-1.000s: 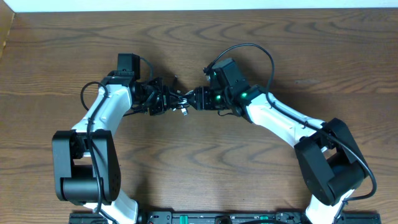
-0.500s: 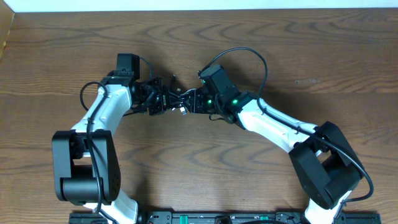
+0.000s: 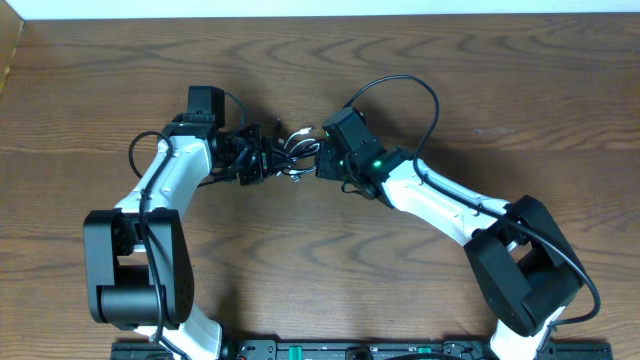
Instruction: Untangle cables
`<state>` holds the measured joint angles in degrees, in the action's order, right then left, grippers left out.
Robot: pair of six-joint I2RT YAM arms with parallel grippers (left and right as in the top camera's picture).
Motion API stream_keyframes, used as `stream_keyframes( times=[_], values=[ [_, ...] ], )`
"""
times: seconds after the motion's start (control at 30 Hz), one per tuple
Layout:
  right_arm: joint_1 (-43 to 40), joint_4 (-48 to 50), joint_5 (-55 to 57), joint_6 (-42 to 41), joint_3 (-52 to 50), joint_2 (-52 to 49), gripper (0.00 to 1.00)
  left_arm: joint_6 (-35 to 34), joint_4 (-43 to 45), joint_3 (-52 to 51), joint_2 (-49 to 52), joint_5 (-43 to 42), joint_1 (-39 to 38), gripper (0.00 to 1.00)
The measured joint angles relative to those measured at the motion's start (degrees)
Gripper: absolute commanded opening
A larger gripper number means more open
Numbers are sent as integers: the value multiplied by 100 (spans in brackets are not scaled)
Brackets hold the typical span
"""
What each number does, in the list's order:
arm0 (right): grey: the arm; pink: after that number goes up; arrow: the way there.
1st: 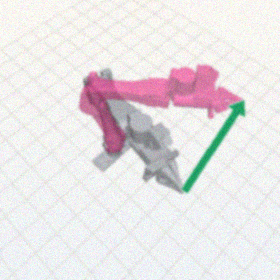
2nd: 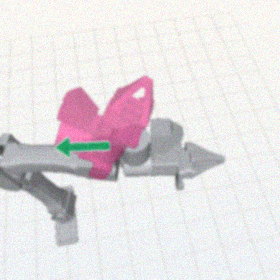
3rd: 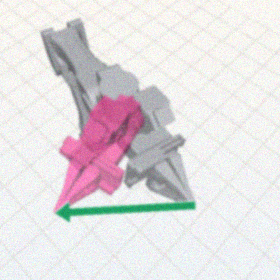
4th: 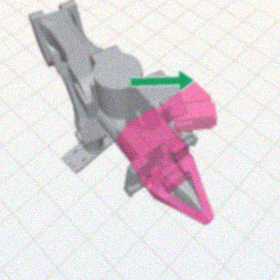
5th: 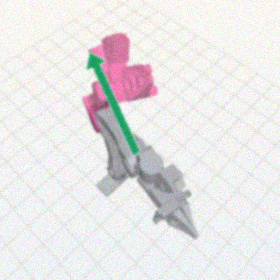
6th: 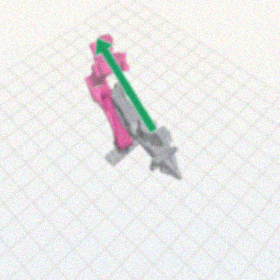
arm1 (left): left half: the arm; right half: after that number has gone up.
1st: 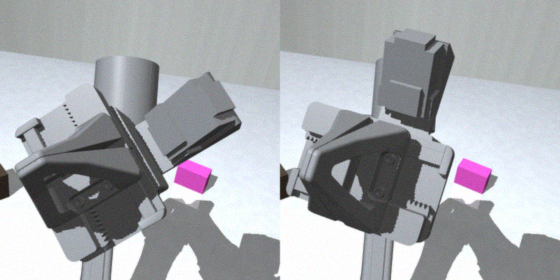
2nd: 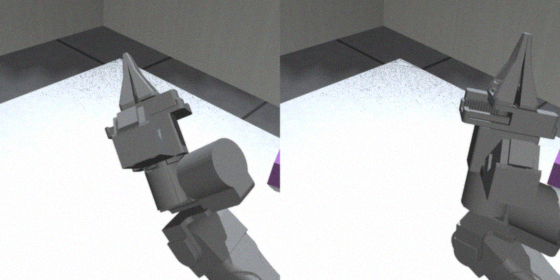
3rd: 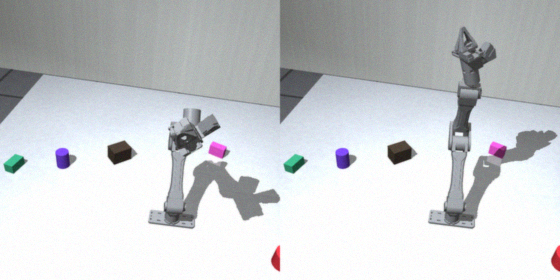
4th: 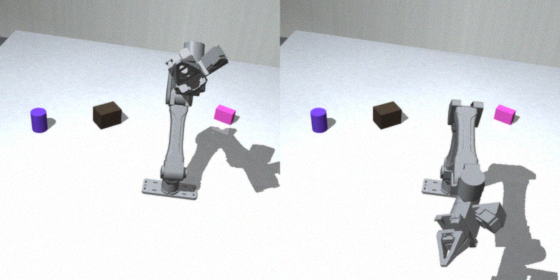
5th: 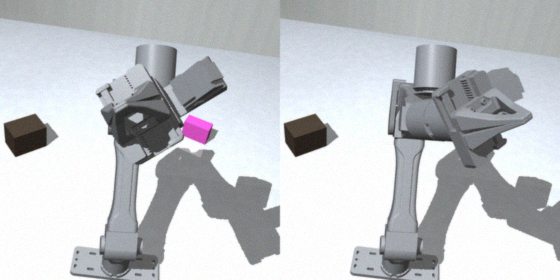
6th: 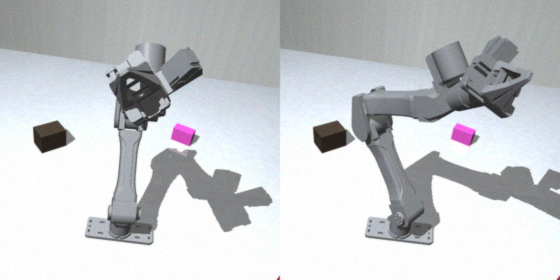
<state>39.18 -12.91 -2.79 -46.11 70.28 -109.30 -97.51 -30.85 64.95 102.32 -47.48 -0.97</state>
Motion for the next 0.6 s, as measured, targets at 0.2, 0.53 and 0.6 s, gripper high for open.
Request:
stream_keyframes(
  times=[0.2,0.53,0.6],
  values=[
    [-4,28,55,-44,0,0,33,0,0,0,0,0,0,7],
    [-4,33,13,-533,0,-15,36,0,-2,0,0,0,0,8],
    [-4,103,-52,-608,0,-63,37,0,-2,0,0,2,0,8]
  ],
)
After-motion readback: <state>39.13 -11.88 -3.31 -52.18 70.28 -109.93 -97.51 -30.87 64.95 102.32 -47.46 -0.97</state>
